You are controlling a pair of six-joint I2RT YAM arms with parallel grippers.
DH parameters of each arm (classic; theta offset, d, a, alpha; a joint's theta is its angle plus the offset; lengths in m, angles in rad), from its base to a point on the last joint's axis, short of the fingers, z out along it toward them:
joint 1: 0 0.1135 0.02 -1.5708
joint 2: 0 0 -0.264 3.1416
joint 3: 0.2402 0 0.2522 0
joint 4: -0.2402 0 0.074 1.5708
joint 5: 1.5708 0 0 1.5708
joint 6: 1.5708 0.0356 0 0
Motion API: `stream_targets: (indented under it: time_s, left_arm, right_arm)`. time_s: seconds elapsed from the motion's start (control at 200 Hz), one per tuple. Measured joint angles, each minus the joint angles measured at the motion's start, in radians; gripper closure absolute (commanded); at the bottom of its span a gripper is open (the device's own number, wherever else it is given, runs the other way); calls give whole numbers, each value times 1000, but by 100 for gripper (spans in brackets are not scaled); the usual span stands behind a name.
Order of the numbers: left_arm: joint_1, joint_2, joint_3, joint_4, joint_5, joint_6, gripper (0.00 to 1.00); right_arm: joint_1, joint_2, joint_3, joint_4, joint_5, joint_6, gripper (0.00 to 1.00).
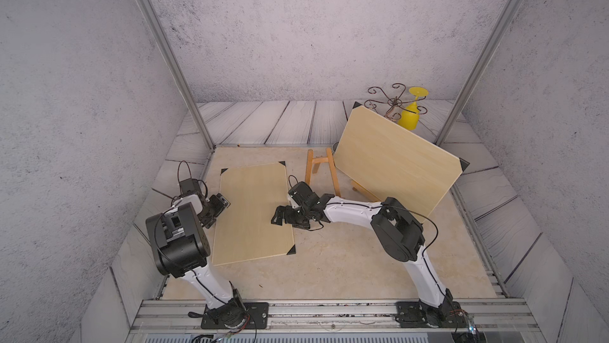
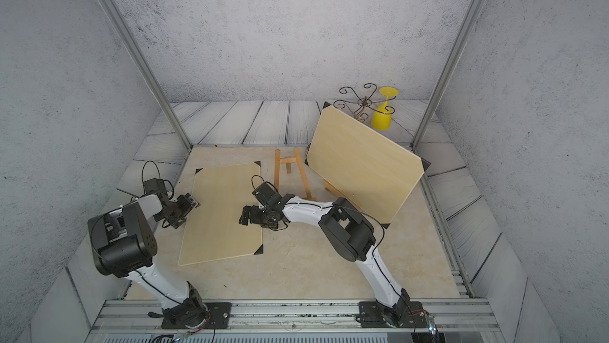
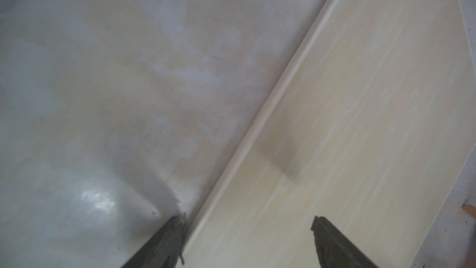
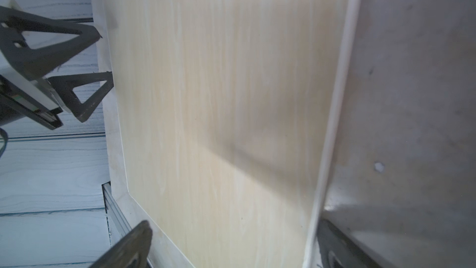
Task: Assemble the easel
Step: Pick up the drawing board from the center of the board.
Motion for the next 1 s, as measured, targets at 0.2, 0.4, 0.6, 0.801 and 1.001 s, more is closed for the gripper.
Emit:
stream_targets:
  time_s: [0.2, 0.4, 0.6, 0.801, 1.001]
  left_arm:
    - [7, 0, -1, 2, 8, -1, 18]
    - [11, 0, -1, 1, 13, -1, 18]
    - [11, 0, -1, 1, 13, -1, 18]
    - [11, -3, -5, 3, 14, 0, 18]
    - [14, -39, -56, 35, 28, -2, 18]
  right_arm:
    - [0, -7, -16, 18, 6, 18, 1]
    - [13, -8, -14, 2, 61, 35, 1]
    - [29, -9, 2, -29, 113, 51, 1]
    - [29, -11, -8, -26, 115, 73, 1]
    - [21, -12, -13, -15, 79, 80, 1]
